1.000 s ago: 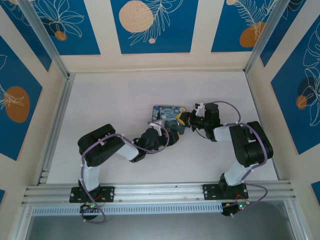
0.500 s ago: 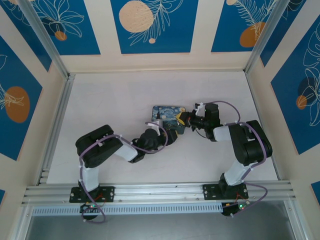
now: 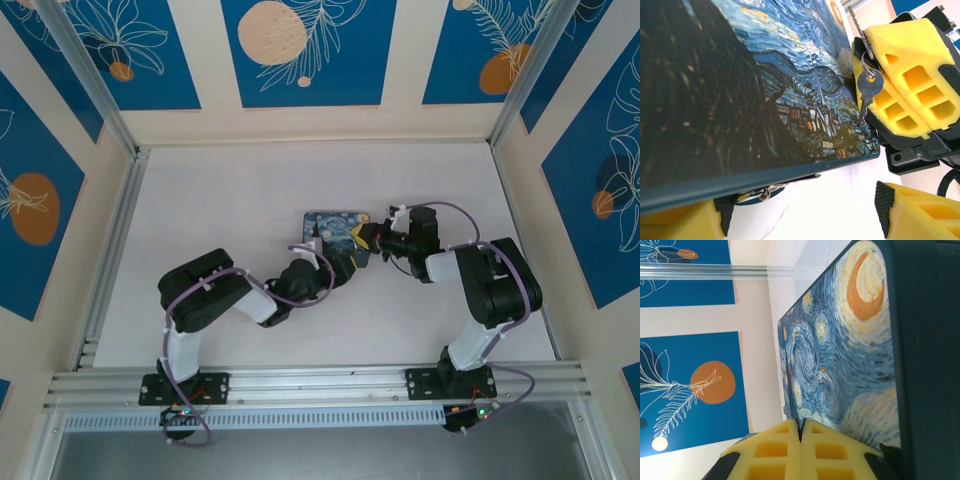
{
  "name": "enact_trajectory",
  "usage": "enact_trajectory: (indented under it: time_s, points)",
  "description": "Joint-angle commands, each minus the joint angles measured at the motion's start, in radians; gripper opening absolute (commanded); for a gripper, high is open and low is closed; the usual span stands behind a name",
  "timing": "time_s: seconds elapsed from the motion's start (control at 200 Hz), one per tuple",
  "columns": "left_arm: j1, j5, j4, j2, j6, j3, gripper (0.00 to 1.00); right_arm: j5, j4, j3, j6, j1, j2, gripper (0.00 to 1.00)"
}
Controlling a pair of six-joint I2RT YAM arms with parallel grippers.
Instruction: Unlock the padlock with the key
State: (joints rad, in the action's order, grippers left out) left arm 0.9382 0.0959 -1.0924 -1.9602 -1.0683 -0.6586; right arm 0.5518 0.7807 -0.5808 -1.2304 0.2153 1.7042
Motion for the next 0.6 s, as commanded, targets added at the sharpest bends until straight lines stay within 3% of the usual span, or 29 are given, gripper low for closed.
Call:
enact_trajectory:
  time_s: [0.0,0.18,0.48,0.595]
  points:
    - [0.012,-0.013,-0.041,-0.032,-0.023,0.013,0.73,-0.018,-0.106,0.028,0.001,0.008,0.047,0.00]
    - [0.018,-0.042,-0.089,-0.014,-0.027,0.016,0.71,-0.016,-0.100,0.028,0.000,0.008,0.052,0.00]
    - [0.037,0.024,0.310,0.024,0.124,-0.081,0.77,-0.014,-0.092,0.031,-0.006,0.009,0.059,0.00]
    - [0.039,0.031,0.380,0.010,0.156,-0.109,0.79,-0.012,-0.091,0.035,-0.005,0.008,0.058,0.00]
